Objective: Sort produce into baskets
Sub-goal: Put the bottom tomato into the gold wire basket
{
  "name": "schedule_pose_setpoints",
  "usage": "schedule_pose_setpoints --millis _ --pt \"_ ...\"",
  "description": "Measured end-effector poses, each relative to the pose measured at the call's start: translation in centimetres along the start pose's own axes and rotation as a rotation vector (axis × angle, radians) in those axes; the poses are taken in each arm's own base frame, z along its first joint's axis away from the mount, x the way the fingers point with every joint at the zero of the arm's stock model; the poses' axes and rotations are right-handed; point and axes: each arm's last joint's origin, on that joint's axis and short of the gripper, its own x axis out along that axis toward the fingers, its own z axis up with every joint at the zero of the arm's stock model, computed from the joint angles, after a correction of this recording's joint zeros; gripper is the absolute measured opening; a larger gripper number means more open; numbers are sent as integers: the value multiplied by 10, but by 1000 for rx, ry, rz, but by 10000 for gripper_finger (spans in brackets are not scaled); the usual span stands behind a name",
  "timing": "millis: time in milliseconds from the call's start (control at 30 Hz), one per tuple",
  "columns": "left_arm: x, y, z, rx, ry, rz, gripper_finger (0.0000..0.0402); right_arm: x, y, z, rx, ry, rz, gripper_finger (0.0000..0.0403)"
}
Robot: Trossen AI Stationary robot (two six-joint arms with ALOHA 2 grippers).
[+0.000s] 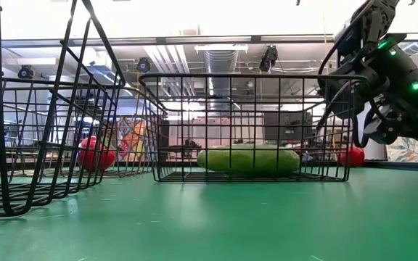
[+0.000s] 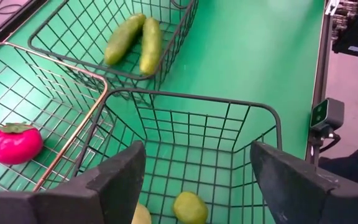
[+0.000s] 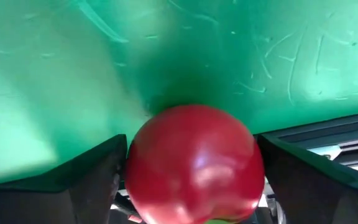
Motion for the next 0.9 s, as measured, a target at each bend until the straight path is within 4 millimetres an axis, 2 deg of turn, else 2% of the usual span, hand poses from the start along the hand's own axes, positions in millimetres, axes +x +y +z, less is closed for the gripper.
schedule_pose_setpoints --millis 233,367,900 --pt "0 0 0 0 0 -1 271 0 0 0 39 0 0 302" --pt "0 0 0 0 0 -1 271 -5 -1 -6 59 -42 10 297" --pt "3 1 5 24 -26 18 271 -58 -8 -40 154 -413 4 296"
